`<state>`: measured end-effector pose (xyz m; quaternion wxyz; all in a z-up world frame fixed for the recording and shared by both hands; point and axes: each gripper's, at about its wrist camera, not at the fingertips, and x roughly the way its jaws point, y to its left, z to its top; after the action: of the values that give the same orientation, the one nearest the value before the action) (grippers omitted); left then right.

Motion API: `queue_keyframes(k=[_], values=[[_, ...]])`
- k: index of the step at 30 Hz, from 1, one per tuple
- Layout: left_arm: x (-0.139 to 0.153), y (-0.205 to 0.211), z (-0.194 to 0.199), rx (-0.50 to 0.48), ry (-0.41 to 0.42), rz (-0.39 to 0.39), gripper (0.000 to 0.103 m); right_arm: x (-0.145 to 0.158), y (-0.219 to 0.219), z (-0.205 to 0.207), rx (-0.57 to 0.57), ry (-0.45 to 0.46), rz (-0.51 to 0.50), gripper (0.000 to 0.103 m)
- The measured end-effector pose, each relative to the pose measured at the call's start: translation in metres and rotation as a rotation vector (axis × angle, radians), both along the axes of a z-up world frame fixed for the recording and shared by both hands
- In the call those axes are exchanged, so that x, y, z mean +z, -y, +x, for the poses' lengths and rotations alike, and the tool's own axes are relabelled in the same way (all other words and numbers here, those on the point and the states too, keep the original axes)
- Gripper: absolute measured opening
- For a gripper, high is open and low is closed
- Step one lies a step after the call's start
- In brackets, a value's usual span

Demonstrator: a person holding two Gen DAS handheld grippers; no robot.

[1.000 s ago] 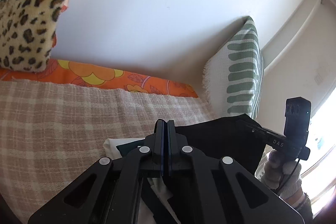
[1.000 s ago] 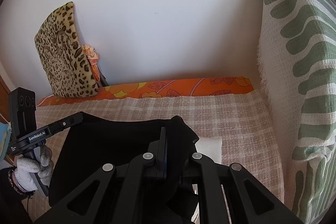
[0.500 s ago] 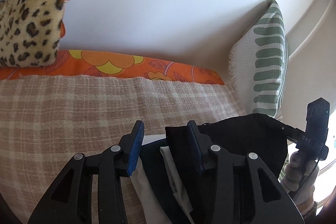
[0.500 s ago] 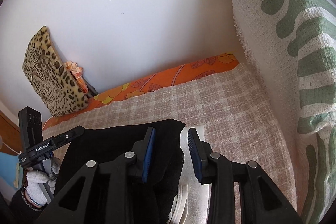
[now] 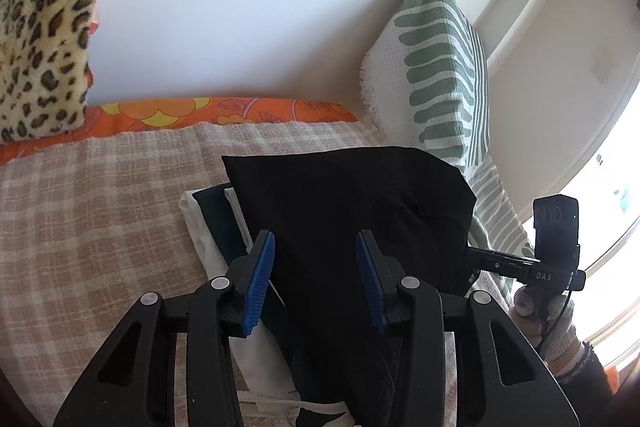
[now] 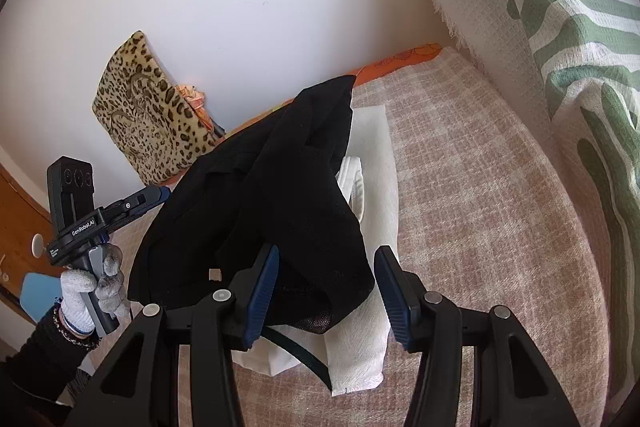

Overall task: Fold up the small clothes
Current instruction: 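Lower the black bundle onto the white folded clothes with both tools, then open both tools and pull them back from the stack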

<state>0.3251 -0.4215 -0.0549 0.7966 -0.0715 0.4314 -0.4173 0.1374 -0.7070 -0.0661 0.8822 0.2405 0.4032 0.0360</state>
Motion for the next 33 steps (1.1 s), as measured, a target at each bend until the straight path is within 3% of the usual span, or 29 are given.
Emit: queue_keyframes(k=[1, 3, 6, 9, 12, 14, 15, 20, 23, 29, 33], values=[[-0.002, 0.001, -0.001, 0.002, 0.0, 0.009, 0.041, -0.004, -0.003, 0.0, 0.002, -0.01, 0.001, 0.051], [-0.004, 0.002, -0.002, 0.006, 0.003, 0.025, 0.041, -0.005, -0.011, 0.001, 0.006, -0.033, -0.034, 0.022], [-0.002, 0.002, -0.004, 0.013, 0.029, 0.052, 0.041, 0.013, -0.022, -0.008, 0.006, -0.024, -0.071, 0.012], [-0.001, 0.001, -0.007, 0.013, 0.045, 0.077, 0.041, 0.032, -0.023, -0.022, 0.004, -0.01, -0.026, 0.011], [0.002, -0.003, -0.012, 0.018, 0.067, 0.088, 0.041, 0.019, -0.027, -0.021, 0.001, -0.147, -0.13, 0.011], [0.005, -0.005, -0.016, 0.015, 0.08, 0.092, 0.041, 0.012, -0.032, -0.021, 0.013, -0.212, -0.194, 0.019], [0.006, -0.005, -0.018, 0.014, 0.09, 0.093, 0.041, 0.013, -0.034, -0.022, 0.002, -0.221, -0.239, 0.034], [0.013, 0.002, -0.028, -0.024, 0.127, 0.09, 0.041, 0.047, -0.041, -0.027, -0.032, -0.05, -0.303, 0.035], [0.009, 0.009, -0.031, -0.041, 0.136, 0.111, 0.041, 0.061, -0.043, -0.017, -0.05, 0.009, -0.307, 0.035], [-0.012, 0.018, -0.038, -0.061, 0.181, 0.255, 0.041, 0.056, -0.046, 0.013, -0.074, -0.003, -0.28, 0.035], [-0.013, 0.011, -0.045, -0.059, 0.202, 0.269, 0.041, 0.038, -0.041, 0.019, -0.082, -0.068, -0.237, 0.038]])
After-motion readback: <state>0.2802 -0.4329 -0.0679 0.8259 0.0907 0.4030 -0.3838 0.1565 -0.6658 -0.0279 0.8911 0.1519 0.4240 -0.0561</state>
